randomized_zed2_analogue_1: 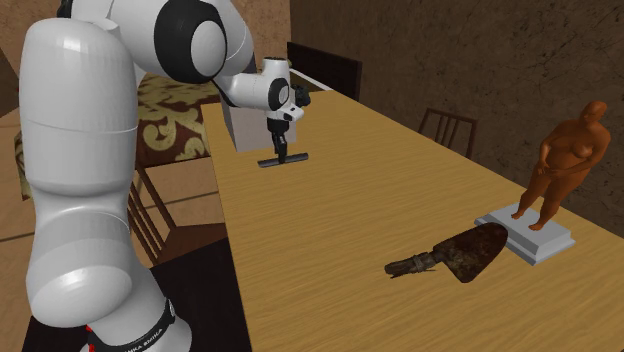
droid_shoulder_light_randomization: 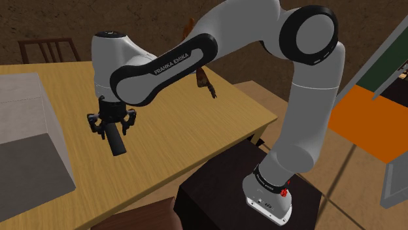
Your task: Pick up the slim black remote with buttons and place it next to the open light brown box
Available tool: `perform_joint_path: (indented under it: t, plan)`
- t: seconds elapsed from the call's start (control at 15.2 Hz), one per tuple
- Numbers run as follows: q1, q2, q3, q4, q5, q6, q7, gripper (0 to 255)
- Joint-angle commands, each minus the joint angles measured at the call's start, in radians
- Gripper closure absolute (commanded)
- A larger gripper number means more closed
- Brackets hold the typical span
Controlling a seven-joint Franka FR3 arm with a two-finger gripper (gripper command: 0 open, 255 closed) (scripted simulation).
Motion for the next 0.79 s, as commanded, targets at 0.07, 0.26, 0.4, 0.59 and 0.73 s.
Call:
perform_joint_path:
  t: [0.07,0.26,0.4,0.59,0.73]
  plan:
    - [0.0,0.0,0.0,0.0,0.0,0.0,0.0,0]
    - [0.0,0.0,0.0,0.0,0.0,0.0,0.0,0]
    - [-0.016,-0.043,0.016,0.016,0.032,-0.053,-0.021,0]
    - [-0.029,-0.079,0.027,0.035,0.059,-0.102,-0.039,0]
    - [-0.029,-0.079,0.027,0.035,0.059,-0.102,-0.039,0]
